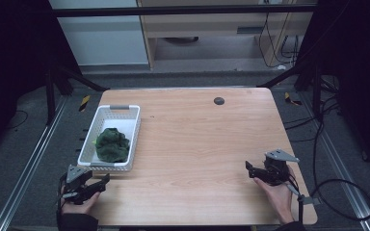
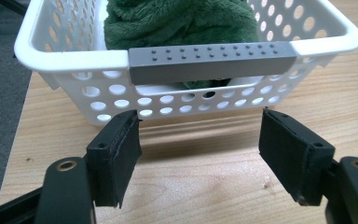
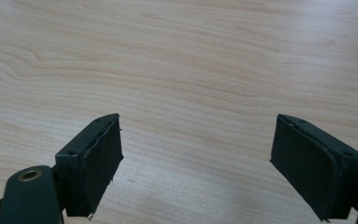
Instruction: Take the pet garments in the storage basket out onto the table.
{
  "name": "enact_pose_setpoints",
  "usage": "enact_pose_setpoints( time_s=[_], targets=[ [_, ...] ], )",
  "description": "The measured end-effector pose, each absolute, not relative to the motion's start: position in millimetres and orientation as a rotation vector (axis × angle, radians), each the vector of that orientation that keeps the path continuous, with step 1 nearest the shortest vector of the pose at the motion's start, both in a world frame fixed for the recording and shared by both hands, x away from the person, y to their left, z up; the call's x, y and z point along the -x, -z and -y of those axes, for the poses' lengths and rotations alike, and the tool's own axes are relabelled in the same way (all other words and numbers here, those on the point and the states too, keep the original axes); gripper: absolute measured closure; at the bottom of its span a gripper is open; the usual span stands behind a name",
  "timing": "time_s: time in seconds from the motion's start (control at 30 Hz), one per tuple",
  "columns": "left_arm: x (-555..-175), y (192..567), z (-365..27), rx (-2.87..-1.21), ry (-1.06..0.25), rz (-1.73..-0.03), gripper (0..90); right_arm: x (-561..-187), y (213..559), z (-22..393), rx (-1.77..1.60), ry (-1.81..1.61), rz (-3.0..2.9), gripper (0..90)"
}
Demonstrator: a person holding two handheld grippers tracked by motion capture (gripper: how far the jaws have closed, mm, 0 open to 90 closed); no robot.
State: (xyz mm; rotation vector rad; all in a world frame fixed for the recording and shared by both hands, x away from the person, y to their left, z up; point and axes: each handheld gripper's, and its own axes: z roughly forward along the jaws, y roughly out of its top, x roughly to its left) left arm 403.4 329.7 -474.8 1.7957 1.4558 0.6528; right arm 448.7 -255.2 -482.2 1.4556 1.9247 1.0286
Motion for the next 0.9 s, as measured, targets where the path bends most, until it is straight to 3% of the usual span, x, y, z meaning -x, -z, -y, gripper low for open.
enact_pose_setpoints(
  time_s=[0.43,0.9],
  targets=[
    [-406,459,-336,-1.805,-0.572,-1.387,27.0,-443,483,262,-1.464,-1.007,-1.897,16.4],
    [-413,419,-345,-1.784,-0.635,-1.352,24.4,-446,481,263,-1.473,-1.024,-1.895,15.9]
  ],
)
